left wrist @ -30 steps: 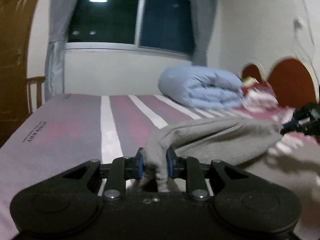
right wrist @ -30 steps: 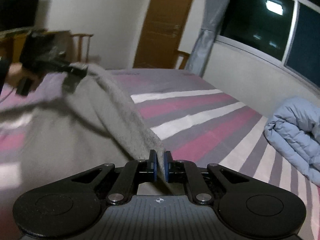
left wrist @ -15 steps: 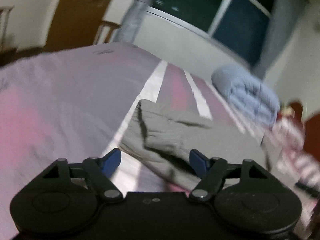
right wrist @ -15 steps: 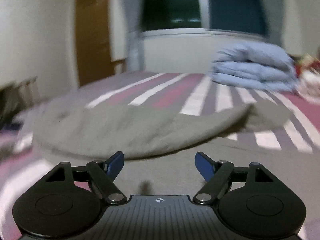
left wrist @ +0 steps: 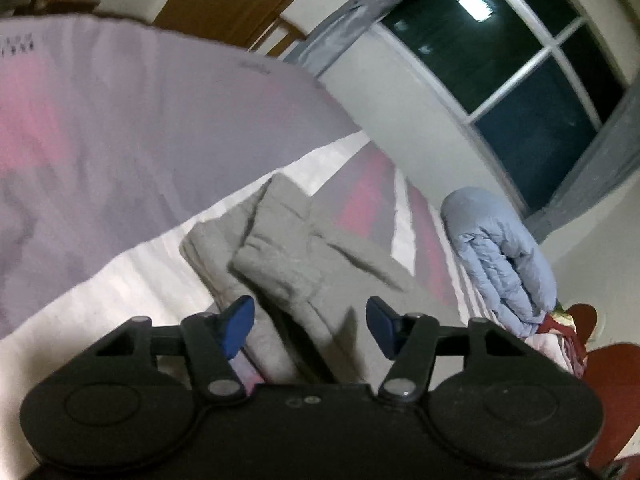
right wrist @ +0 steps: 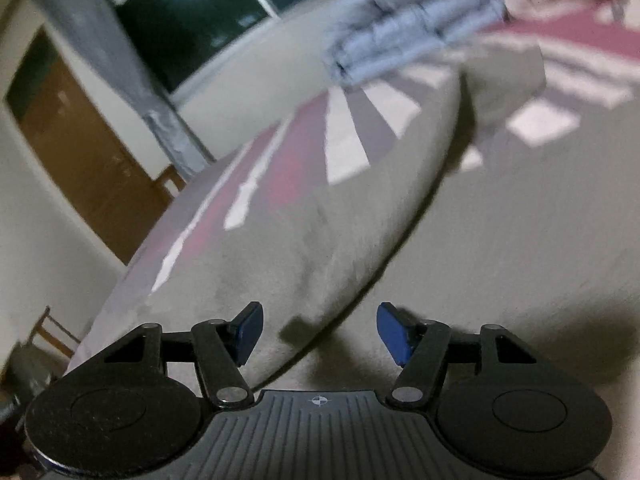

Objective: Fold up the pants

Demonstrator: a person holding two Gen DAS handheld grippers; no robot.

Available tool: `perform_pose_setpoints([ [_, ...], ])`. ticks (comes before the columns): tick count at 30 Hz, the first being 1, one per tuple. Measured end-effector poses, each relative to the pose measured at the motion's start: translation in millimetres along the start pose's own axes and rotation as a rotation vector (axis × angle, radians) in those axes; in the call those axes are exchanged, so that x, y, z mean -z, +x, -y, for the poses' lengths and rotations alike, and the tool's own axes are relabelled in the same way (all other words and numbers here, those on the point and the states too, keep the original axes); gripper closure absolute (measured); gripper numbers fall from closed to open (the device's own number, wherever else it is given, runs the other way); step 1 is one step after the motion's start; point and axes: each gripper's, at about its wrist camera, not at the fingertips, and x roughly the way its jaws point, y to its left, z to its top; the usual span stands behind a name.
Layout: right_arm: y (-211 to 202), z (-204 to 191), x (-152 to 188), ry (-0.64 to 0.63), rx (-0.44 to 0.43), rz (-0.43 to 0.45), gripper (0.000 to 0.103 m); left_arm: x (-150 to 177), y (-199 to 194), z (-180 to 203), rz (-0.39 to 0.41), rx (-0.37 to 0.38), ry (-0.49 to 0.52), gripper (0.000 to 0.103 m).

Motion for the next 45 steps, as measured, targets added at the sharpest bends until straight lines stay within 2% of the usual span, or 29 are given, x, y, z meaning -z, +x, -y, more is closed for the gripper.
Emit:
perform_pose_setpoints([
  [4, 20.3, 5.1, -7.8, 0.041, -0.023, -0.014, 0.04, -8.8, 9.2, -12.2, -0.026, 0.039, -0.097, 0.052],
  [5, 22.7, 6.2, -11.1, 0.049, -0.032, -0.016, 0.043, -9.6, 8.7, -11.4, -0.032, 0.038, -0.111, 0.052],
  [6, 24.0, 5.8, -13.5, 0.048, -0.031, -0.019, 0.051, -9.7, 6.8, -11.0, -0.038, 0.034, -0.12, 0.052],
  [8, 24.3, 8.5, -15.4, 0.046, -0.038, -0.026, 0.053, -6.8, 2.2, -10.3, -0.037, 0.052, -0.115, 0.053],
  [9, 21.5, 7.3, -13.4, 0.039, -0.038, -0.025, 0.055, -5.3, 1.2, -10.1, -0.036, 0.05, -0.118, 0.058],
  [10, 20.1, 9.7, -11.5, 0.028, -0.034, -0.024, 0.061, -4.1, -0.1, -9.7, -0.042, 0.049, -0.123, 0.059],
  [13, 12.3, 11.9, -4.5, 0.034, -0.022, -0.017, 0.071, -1.0, -10.9, -3.1, -0.013, 0.029, -0.078, 0.06],
  [16, 9.2, 10.4, -1.5, 0.021, -0.019, -0.021, 0.072, -2.1, -2.7, -1.5, -0.012, 0.009, -0.055, 0.061],
  [17, 9.3, 10.5, -1.4, 0.019, -0.018, -0.026, 0.073, -3.8, 2.7, -4.0, -0.013, 0.001, -0.055, 0.068],
  [18, 12.3, 8.3, -2.7, 0.027, -0.019, -0.036, 0.084, -5.8, 8.6, -7.6, -0.024, -0.013, -0.061, 0.083],
  [19, 14.6, 9.4, -4.6, 0.036, -0.033, -0.055, 0.095, -8.6, 13.0, -11.3, -0.039, -0.021, -0.065, 0.082],
  [21, 13.8, 7.3, -11.3, 0.019, -0.052, -0.062, 0.097, -15.2, 13.4, -10.5, -0.037, 0.009, -0.041, 0.085],
  [24, -13.8, -7.6, -19.7, -0.045, -0.121, 0.008, 0.097, -31.8, 2.6, -1.6, -0.002, 0.055, 0.034, 0.087],
  [26, -36.7, -20.2, -18.9, -0.089, -0.164, 0.045, 0.097, -44.0, -7.6, 1.3, 0.033, 0.078, 0.064, 0.087],
  [28, -53.9, -27.9, -8.1, -0.135, -0.191, 0.055, 0.097, -47.1, -13.1, -1.6, 0.034, 0.078, 0.1, 0.086],
  [30, -53.2, -28.1, 12.0, -0.158, -0.175, 0.022, 0.097, -38.7, -0.1, -13.7, -0.037, 0.004, 0.119, 0.086],
  [31, -44.8, -24.8, 25.0, -0.178, -0.138, -0.014, 0.097, -31.0, 11.6, -24.3, -0.093, -0.038, 0.116, 0.087],
  [32, -31.1, -16.1, 37.7, -0.158, -0.094, -0.081, 0.097, -24.5, 16.2, -34.1, -0.114, -0.037, 0.099, 0.087],
  [33, -22.9, -6.4, 45.3, -0.114, -0.08, -0.117, 0.097, -22.0, 14.2, -39.4, -0.102, -0.017, 0.082, 0.086],
  [35, -24.4, -1.1, 45.9, -0.086, -0.102, -0.099, 0.097, -22.9, 7.5, -36.8, -0.093, -0.009, 0.079, 0.086],
  [38, -33.9, -8.2, 40.9, -0.114, -0.111, -0.076, 0.097, -23.9, -2.2, -24.5, -0.07, -0.003, 0.138, 0.086],
  [40, -38.2, -9.2, 39.6, -0.127, -0.112, -0.065, 0.097, -22.3, 1.6, -23.8, -0.092, -0.032, 0.147, 0.086],
  [43, -24.3, -8.7, 48.5, -0.134, -0.069, -0.117, 0.097, -21.5, 3.9, -25.5, -0.092, -0.044, 0.126, 0.083],
  [44, -25.8, -8.2, 47.1, -0.127, -0.071, -0.125, 0.097, -23.0, 2.0, -22.5, -0.084, -0.045, 0.123, 0.079],
  [45, -30.5, -9.4, 43.6, -0.116, -0.072, -0.125, 0.094, -22.3, -3.9, -18.9, -0.069, -0.061, 0.123, 0.069],
])
